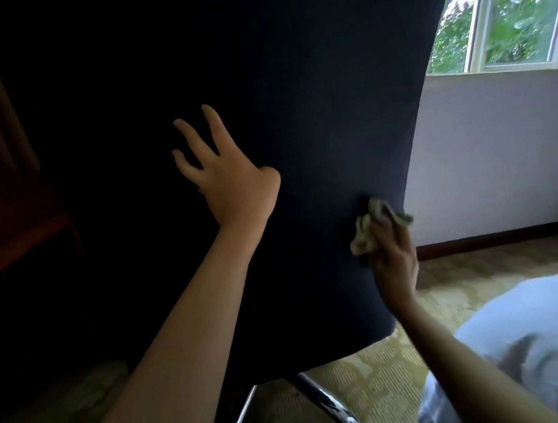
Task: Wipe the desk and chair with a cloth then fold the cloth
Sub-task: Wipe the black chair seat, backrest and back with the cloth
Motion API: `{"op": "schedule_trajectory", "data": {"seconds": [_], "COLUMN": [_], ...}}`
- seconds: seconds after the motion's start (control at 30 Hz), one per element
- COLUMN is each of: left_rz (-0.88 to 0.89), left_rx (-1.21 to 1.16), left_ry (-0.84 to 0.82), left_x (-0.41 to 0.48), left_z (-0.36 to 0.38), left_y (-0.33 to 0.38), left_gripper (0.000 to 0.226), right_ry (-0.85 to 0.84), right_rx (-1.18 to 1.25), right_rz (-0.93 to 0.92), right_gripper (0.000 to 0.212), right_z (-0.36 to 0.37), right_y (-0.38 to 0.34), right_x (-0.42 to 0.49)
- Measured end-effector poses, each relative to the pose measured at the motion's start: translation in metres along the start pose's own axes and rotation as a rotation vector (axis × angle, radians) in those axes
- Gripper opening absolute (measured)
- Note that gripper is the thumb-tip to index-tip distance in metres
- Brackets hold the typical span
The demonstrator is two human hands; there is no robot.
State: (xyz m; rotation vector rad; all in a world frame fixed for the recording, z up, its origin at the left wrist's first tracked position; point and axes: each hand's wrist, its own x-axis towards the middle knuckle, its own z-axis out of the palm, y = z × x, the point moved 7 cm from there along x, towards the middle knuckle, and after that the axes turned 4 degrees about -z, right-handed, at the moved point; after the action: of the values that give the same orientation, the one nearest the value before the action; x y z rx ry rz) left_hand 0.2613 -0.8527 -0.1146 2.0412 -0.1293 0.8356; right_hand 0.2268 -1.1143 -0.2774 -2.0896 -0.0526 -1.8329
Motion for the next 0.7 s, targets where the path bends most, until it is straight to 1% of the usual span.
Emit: {"op": "schedule_trajectory", "data": {"seconds": [0.07,0.1,0.17,0.23,0.27,0.3,0.37,0.43,0.47,0.57,0.63,0.7], "left_rz": [0.014,0.024,0.058,0.112,0.144,0.173,0.212,0.200,0.162,-0.044,-0.203,-0.371], "left_rx": [0.010,0.016,0.027,0.062,0.085,0.110,0.199,0.299,0.318,0.238,0.090,-0.102], "left_ry": [-0.021,-0.026,-0.034,-0.035,-0.027,-0.020,0.005,0.043,0.068,0.123,0.094,0.035], "left_x": [-0.005,-0.006,-0.011,-0.016,-0.017,-0.020,-0.024,-0.028,-0.029,-0.029,-0.026,-0.023], "left_z": [0.001,0.003,0.004,0.003,0.002,0.000,-0.003,-0.007,-0.011,-0.029,-0.037,-0.037], "left_y": [0.004,0.005,0.008,0.007,0.006,0.002,-0.011,-0.032,-0.046,-0.098,-0.134,-0.162], "left_gripper": [0.100,0.100,0.099,0.097,0.096,0.095,0.093,0.091,0.090,0.096,0.110,0.122], "right_ry": [-0.064,-0.117,-0.204,-0.238,-0.256,-0.273,-0.257,-0.173,-0.125,0.009,0.077,0.101], "right_rx": [0.002,0.003,0.016,0.029,0.017,-0.006,-0.029,-0.005,0.012,0.079,0.090,0.090], "right_rz": [0.150,0.261,0.524,0.768,0.843,0.860,0.748,0.621,0.614,0.599,0.573,0.568], "right_gripper": [0.060,0.063,0.053,0.044,0.042,0.042,0.043,0.045,0.046,0.044,0.042,0.042], "right_z": [0.010,0.017,0.028,0.032,0.033,0.033,0.030,0.025,0.025,0.026,0.030,0.038], "right_y": [0.009,0.013,0.018,0.027,0.030,0.031,0.022,0.011,0.010,-0.002,-0.019,-0.049], "right_x": [-0.072,-0.102,-0.146,-0.169,-0.171,-0.168,-0.143,-0.100,-0.073,0.008,0.040,0.044]}}
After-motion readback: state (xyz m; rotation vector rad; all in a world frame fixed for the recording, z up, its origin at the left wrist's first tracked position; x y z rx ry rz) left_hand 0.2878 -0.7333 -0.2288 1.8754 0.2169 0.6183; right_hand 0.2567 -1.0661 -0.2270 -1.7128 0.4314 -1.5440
